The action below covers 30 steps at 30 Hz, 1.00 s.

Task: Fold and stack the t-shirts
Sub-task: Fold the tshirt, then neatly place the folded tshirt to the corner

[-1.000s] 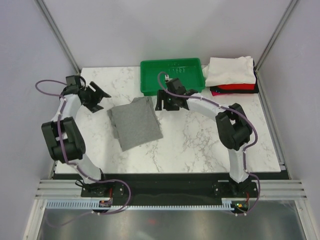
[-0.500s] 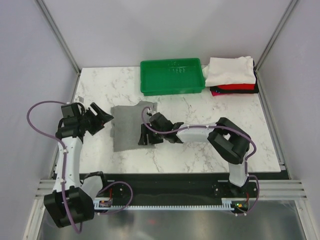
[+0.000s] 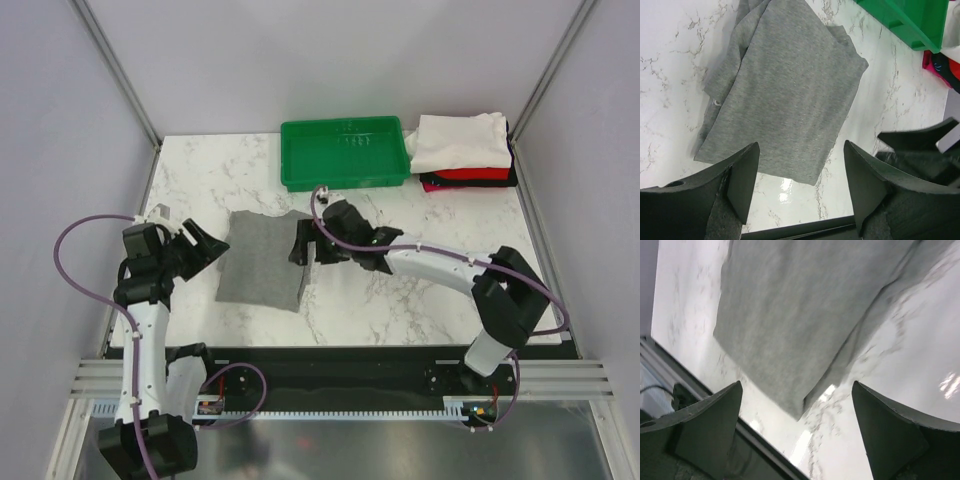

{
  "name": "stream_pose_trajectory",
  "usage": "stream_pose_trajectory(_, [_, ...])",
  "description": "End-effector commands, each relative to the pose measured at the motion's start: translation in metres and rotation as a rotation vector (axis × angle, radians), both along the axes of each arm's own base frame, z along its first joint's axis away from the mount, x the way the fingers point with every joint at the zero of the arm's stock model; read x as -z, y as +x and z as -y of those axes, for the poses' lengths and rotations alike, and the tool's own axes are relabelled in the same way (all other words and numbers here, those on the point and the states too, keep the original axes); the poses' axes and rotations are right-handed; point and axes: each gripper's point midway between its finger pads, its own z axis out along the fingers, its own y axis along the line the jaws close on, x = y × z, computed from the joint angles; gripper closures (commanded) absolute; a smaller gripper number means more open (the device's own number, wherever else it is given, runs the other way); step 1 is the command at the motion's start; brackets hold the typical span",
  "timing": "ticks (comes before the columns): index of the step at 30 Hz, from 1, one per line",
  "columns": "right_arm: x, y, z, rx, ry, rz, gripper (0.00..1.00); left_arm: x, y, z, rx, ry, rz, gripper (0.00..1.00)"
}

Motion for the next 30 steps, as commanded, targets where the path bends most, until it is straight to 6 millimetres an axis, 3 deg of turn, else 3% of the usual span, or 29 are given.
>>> stream_pose_trajectory(1, [0.000, 0.041, 0.015, 0.012, 0.009, 0.016, 0.02, -0.009, 0.006, 0.001, 0.030, 0.022, 0.062, 0.25])
stream_pose_trajectory(2, [0.002, 0.055, 0.021, 0.030, 0.017, 0.011, 0.02, -0.008, 0.006, 0.000, 0.028, 0.024, 0.060, 0.25])
stream_pose_trajectory(3, [0.017, 0.063, 0.020, 0.030, 0.006, -0.011, 0.02, -0.007, 0.007, 0.000, 0.026, 0.023, 0.057, 0.26])
stream_pose_trajectory(4, [0.012, 0.074, 0.017, 0.020, 0.032, -0.009, 0.02, -0.007, 0.007, 0.000, 0.029, 0.022, 0.056, 0.27])
stream_pose_trajectory(6, [0.027, 0.092, 0.013, 0.022, 0.026, -0.017, 0.02, -0.008, 0.007, -0.001, 0.025, 0.024, 0.058, 0.26])
stream_pose_trajectory(11, [0.067, 0.121, 0.019, 0.060, 0.066, -0.116, 0.04, -0.006, 0.007, 0.000, 0.029, 0.023, 0.049, 0.26])
stream_pose_trajectory(12, [0.066, 0.127, 0.015, 0.059, 0.092, -0.102, 0.04, -0.005, 0.007, 0.001, 0.033, 0.021, 0.047, 0.26])
stream_pose_trajectory(16, [0.083, 0.132, 0.012, 0.049, 0.105, -0.122, 0.06, -0.004, 0.007, 0.003, 0.041, 0.016, 0.042, 0.27])
stream_pose_trajectory(22, [0.120, 0.120, 0.005, 0.014, 0.152, -0.191, 0.15, -0.006, 0.006, 0.005, 0.048, 0.021, 0.053, 0.27])
stream_pose_trajectory(26, [0.146, 0.108, -0.004, -0.040, 0.173, -0.225, 0.42, -0.006, 0.007, 0.004, 0.045, 0.022, 0.053, 0.27])
stream_pose_trajectory(27, [0.154, 0.106, -0.004, -0.045, 0.176, -0.231, 0.52, -0.007, 0.006, 0.004, 0.045, 0.022, 0.055, 0.27])
stream_pose_trajectory(29, [0.157, 0.100, -0.006, -0.065, 0.203, -0.246, 0.64, -0.006, 0.006, 0.005, 0.047, 0.023, 0.054, 0.27])
stream_pose_trajectory(30, [0.155, 0.098, -0.006, -0.074, 0.219, -0.241, 0.80, -0.007, 0.006, 0.005, 0.048, 0.025, 0.057, 0.27])
